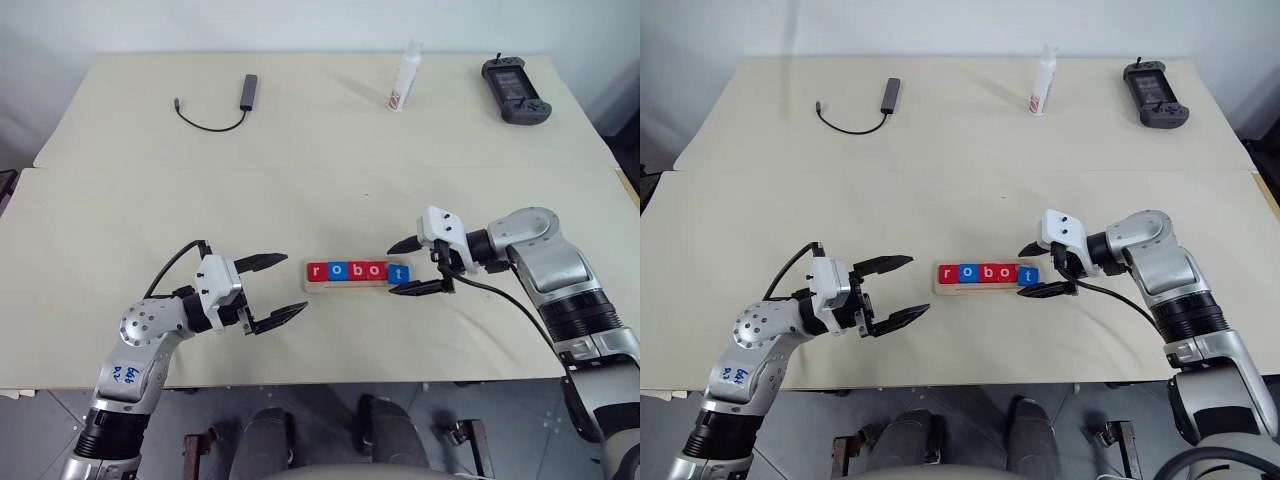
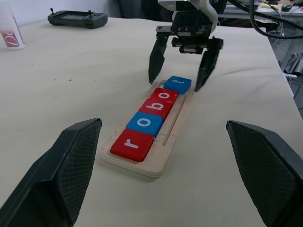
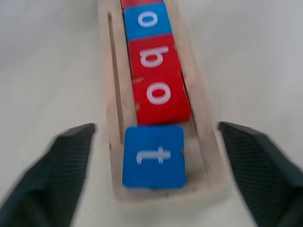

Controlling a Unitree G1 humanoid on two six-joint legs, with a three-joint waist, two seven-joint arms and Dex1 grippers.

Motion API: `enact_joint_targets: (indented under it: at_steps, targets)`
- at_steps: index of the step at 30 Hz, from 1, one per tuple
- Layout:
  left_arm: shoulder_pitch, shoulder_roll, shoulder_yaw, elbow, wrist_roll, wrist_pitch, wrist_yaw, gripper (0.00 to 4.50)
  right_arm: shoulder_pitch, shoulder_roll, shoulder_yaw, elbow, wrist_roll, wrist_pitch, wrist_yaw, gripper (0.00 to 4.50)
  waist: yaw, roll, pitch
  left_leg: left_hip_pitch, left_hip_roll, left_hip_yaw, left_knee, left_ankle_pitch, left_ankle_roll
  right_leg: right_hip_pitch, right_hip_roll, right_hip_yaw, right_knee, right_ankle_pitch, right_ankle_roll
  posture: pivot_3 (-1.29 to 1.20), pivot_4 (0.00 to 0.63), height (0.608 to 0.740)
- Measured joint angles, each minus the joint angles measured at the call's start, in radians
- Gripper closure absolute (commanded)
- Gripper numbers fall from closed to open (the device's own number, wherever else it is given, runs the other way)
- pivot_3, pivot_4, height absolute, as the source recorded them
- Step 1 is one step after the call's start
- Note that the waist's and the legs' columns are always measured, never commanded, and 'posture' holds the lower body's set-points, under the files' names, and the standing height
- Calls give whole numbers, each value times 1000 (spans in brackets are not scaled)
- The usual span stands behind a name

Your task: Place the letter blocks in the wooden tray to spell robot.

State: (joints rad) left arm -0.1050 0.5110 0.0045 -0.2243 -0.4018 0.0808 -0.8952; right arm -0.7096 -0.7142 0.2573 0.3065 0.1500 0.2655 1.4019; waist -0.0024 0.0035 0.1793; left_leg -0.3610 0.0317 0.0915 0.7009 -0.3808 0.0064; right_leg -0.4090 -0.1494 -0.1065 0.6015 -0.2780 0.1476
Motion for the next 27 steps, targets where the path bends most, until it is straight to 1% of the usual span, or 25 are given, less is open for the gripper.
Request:
enact_joint_targets:
  at_steps: [4, 5, 6, 9, 11, 13, 17, 22, 27]
  targets:
    - [0, 0, -1, -1, 0, 0, 5, 0, 5, -31, -29, -39, 17, 20, 2, 20, 1, 0, 0, 0, 0, 0, 0, 0, 0, 0, 0, 0, 0, 0, 0, 0, 150, 740]
    - [0, 0, 0, -2, 0, 0, 5, 0, 19, -57, -44, -68, 30, 36, 6, 410, 3, 0, 0, 0, 0, 0, 0, 0, 0, 0, 0, 0, 0, 0, 0, 0, 150, 740]
    - [2, 0, 1, -2, 0, 0, 5, 0, 32, -75, -60, -86, 40, 47, 10, 632, 3, 0, 0, 0, 0, 0, 0, 0, 0, 0, 0, 0, 0, 0, 0, 0, 150, 740]
    - [1, 1, 3, -2, 0, 0, 5, 0, 89, -114, -93, -151, 70, 82, 20, 1642, 1, 0, 0, 0, 0, 0, 0, 0, 0, 0, 0, 0, 0, 0, 0, 0, 150, 740]
    - [-1, 0, 3, -1, 0, 0, 4, 0, 133, -115, -107, -197, 89, 111, 18, 2299, 1, 0, 0, 0, 0, 0, 0, 0, 0, 0, 0, 0, 0, 0, 0, 0, 150, 740]
    - [-4, 0, 2, 0, 0, 0, 1, 0, 180, -118, -111, -249, 108, 141, 15, 3062, 0, 0, 0, 0, 0, 0, 0, 0, 0, 0, 0, 0, 0, 0, 0, 0, 150, 740]
    - [-6, 0, 1, 1, 0, 0, -3, 0, 232, -117, -109, -316, 119, 169, -8, 4436, 1, 0, 0, 0, 0, 0, 0, 0, 0, 0, 0, 0, 0, 0, 0, 0, 150, 740]
    - [-9, -1, -2, 1, 0, 0, -6, 0, 233, -111, -99, -339, 115, 214, -41, 4478, 1, 0, 0, 0, 0, 0, 0, 0, 0, 0, 0, 0, 0, 0, 0, 0, 150, 740]
    - [-13, -1, -3, 2, 0, 0, -5, 0, 198, -88, -69, -302, 93, 200, -69, 4478, 1, 0, 0, 0, 0, 0, 0, 0, 0, 0, 0, 0, 0, 0, 0, 0, 150, 740]
